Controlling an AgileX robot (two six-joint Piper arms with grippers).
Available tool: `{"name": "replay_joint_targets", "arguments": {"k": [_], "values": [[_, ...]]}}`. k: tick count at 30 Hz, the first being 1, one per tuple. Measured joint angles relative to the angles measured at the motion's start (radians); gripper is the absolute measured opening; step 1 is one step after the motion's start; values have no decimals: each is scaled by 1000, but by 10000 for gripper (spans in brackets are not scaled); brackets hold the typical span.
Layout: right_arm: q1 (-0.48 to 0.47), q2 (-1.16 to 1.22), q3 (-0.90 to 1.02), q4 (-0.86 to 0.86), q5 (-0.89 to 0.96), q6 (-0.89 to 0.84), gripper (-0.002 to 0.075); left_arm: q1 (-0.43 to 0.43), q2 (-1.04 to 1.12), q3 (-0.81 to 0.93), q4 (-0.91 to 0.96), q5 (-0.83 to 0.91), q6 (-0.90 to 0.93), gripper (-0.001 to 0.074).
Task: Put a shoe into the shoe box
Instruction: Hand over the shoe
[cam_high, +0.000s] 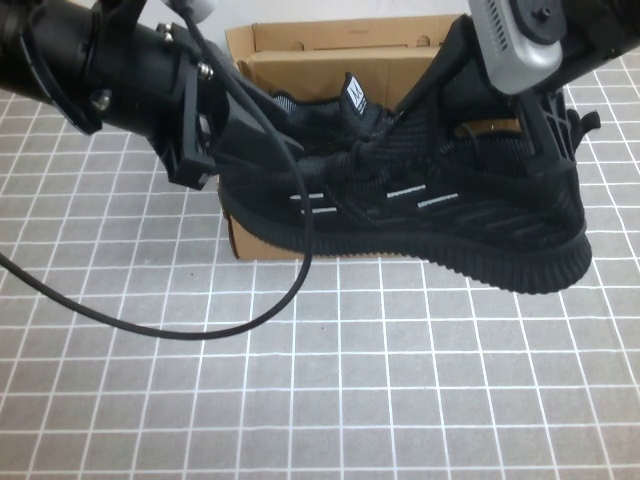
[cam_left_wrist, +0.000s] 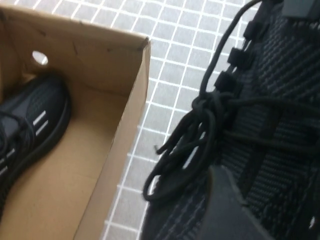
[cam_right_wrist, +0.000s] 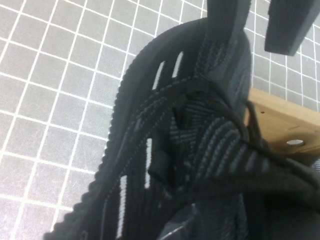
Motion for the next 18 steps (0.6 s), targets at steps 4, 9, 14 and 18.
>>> {"name": "replay_joint_targets", "arguments": {"k": [4, 9, 14, 18], "values": [[0, 4, 0, 9, 0, -4, -6, 0, 0, 0, -17, 0, 35, 335], [0, 18, 0, 20, 0, -6, -6, -34, 1, 0, -21, 0, 71, 452], [0, 18, -1, 29, 0, -6, -6, -97, 4, 0, -28, 2, 105, 561], [0, 18, -1, 29, 0, -6, -6, -120, 8, 0, -32, 2, 124, 577]]}}
